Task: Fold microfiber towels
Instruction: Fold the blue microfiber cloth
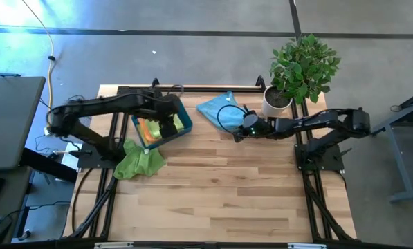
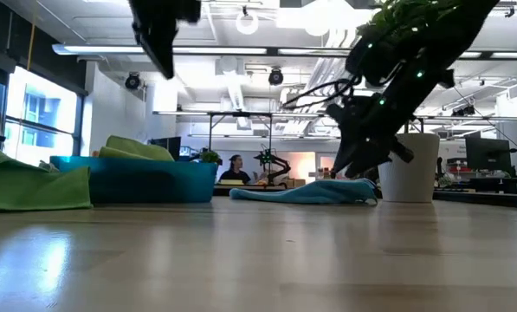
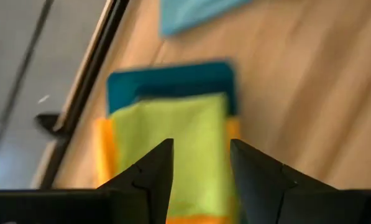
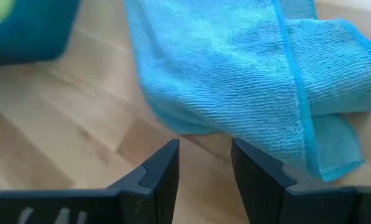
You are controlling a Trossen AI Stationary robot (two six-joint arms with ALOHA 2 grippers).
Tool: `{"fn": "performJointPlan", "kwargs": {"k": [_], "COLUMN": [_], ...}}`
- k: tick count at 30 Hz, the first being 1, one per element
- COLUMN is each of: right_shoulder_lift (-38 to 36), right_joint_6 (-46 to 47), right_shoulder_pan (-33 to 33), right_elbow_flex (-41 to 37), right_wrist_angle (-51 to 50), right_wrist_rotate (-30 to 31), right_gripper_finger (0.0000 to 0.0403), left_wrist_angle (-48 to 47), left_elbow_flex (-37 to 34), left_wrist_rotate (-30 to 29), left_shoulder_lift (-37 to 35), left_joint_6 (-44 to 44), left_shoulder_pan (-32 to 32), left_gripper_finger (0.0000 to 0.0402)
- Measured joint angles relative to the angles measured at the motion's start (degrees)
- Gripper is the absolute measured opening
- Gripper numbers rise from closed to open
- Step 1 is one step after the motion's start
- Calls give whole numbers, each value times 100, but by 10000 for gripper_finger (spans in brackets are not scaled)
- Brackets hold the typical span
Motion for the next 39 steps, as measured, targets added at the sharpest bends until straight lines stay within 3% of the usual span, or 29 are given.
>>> {"fn": "performJointPlan", "kwargs": {"k": [10,18,22,31,39], "right_shoulder_lift": [1109,1896,1853,1345,782], "right_joint_6": [-890,-882,-866,-562,-136], "right_shoulder_pan": [-333,-277,102,1272,2530], "right_elbow_flex": [757,1046,1043,993,991], "right_wrist_angle": [220,163,-74,-614,-1277], "right_wrist_rotate": [479,-548,-870,-2203,-2367], "right_gripper_finger": [137,137,137,137,137], "left_wrist_angle": [1107,1444,1548,2024,2392], "left_elbow_flex": [0,-2,-2,-2,-11], "left_wrist_rotate": [296,287,274,243,247], "left_shoulder_lift": [-694,-582,-583,-509,-136], "left_joint_6": [-837,-1206,-1534,-2342,-2886], "left_shoulder_pan": [-771,-1257,-1492,-2095,-2699], "left_gripper_finger": [141,140,140,140,140]}}
